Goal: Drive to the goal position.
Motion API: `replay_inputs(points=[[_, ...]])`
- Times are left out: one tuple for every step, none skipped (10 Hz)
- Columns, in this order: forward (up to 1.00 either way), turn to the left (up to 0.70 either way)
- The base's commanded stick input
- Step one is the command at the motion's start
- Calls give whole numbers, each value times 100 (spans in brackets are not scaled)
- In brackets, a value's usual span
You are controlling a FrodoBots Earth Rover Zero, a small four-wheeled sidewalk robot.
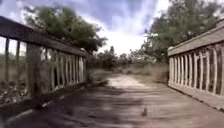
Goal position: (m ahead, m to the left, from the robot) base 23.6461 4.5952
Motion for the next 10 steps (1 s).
replay_inputs(points=[[100, -40], [100, -20], [100, 0], [100, 0], [100, 0], [100, 0], [100, 0], [100, 0], [100, 0], [100, 0]])
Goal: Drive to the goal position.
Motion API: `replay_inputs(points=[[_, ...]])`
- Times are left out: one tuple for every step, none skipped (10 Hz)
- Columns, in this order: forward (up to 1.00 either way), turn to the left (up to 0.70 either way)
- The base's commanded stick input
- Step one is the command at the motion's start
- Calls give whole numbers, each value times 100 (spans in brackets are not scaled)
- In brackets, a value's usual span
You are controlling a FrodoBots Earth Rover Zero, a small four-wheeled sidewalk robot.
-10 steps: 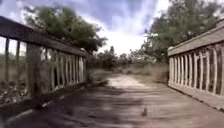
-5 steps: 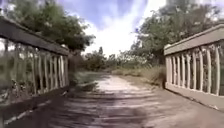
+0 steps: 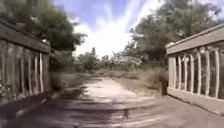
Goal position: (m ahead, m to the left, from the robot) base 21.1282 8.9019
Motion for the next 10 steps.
replay_inputs(points=[[100, -18], [100, -40], [100, -40], [100, -25], [100, -7], [100, 0], [100, 0], [100, 0], [100, 0], [100, 0]])
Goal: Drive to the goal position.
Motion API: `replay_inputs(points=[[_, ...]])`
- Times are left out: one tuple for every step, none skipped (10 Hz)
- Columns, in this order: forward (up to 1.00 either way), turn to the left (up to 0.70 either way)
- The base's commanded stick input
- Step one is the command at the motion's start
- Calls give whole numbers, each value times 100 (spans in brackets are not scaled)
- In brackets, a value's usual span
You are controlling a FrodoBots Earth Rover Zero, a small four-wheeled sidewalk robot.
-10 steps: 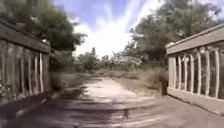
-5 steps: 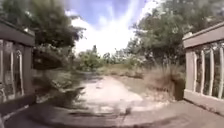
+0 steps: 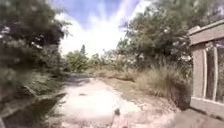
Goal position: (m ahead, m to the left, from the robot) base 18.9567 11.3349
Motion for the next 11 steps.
replay_inputs(points=[[100, 0], [100, 0], [100, 0], [100, 0], [100, 0], [100, 0], [100, 0], [100, 0], [100, 0], [100, 0], [100, 0]])
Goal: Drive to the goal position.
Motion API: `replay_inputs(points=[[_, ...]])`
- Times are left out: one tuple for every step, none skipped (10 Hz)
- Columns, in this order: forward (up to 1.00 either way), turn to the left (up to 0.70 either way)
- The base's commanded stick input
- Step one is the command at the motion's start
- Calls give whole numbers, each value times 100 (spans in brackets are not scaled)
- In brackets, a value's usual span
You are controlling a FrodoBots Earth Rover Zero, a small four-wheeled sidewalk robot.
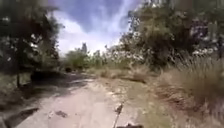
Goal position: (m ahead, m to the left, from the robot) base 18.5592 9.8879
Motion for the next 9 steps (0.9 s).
replay_inputs(points=[[100, 0], [100, 0], [100, 0], [100, 0], [100, 0], [100, 0], [100, 0], [100, 0], [100, 0]])
